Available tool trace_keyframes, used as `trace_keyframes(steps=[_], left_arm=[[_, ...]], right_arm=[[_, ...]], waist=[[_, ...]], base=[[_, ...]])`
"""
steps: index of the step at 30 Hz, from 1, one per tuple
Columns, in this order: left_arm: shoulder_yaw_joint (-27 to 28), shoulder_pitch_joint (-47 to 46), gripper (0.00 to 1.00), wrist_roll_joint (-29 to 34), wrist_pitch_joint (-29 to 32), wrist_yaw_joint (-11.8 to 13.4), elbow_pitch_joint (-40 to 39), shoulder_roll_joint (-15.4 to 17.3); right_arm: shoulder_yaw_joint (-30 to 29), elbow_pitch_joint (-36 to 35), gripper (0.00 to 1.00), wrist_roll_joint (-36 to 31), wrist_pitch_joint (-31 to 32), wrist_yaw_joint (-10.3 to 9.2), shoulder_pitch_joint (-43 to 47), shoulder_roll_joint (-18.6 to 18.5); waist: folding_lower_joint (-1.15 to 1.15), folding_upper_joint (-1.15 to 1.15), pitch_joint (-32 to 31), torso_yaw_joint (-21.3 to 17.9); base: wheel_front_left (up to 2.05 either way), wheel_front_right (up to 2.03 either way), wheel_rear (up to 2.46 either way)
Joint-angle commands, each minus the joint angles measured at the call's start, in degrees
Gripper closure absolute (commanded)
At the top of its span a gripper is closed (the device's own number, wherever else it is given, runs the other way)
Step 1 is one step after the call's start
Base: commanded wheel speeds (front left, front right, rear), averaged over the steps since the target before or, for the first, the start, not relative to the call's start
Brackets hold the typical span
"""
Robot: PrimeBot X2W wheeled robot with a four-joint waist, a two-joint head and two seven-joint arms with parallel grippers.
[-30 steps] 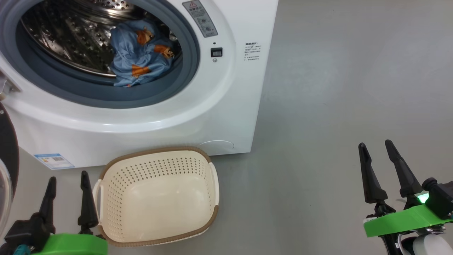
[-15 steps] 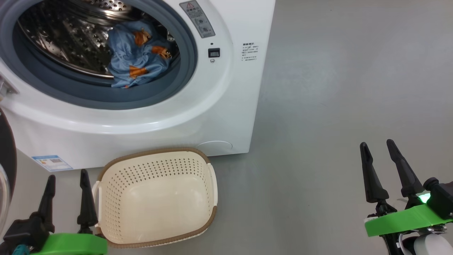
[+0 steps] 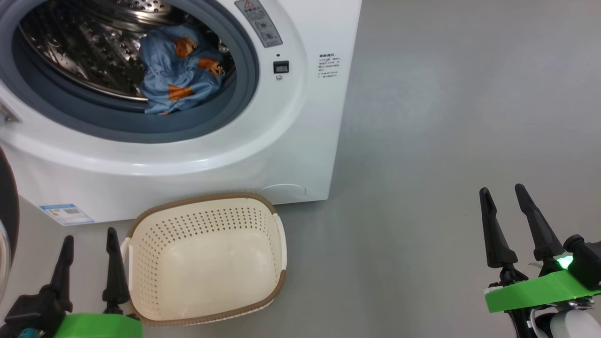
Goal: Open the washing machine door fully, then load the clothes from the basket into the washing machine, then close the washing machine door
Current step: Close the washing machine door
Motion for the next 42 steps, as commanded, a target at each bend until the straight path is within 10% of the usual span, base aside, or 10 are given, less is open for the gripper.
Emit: trace_keyframes(steps=[1,25,42], left_arm=[[1.8,-0.5,0.0,1.0,-0.4,-0.1,-1.6,1.2],[0.3,0.5,0.0,0.7,-0.4,-0.1,-1.1,1.3],[2.1,1.8,0.0,0.8,-0.4,-0.1,-1.8,-0.5]], right_arm=[[1.1,-1.6,0.0,0.1,-0.5,0.25,-0.5,-0.9],[1.8,-1.5,0.0,0.1,-0.5,0.25,0.2,-1.4],[3.9,-1.2,0.0,0.3,-0.5,0.25,-0.2,-3.3]], waist=[[-0.01,0.0,0.0,0.0],[-0.01,0.0,-1.3,1.5],[-0.01,0.0,-2.1,12.9]], base=[[-1.12,1.12,0.0],[-0.66,0.66,0.0],[0.0,0.0,0.0]])
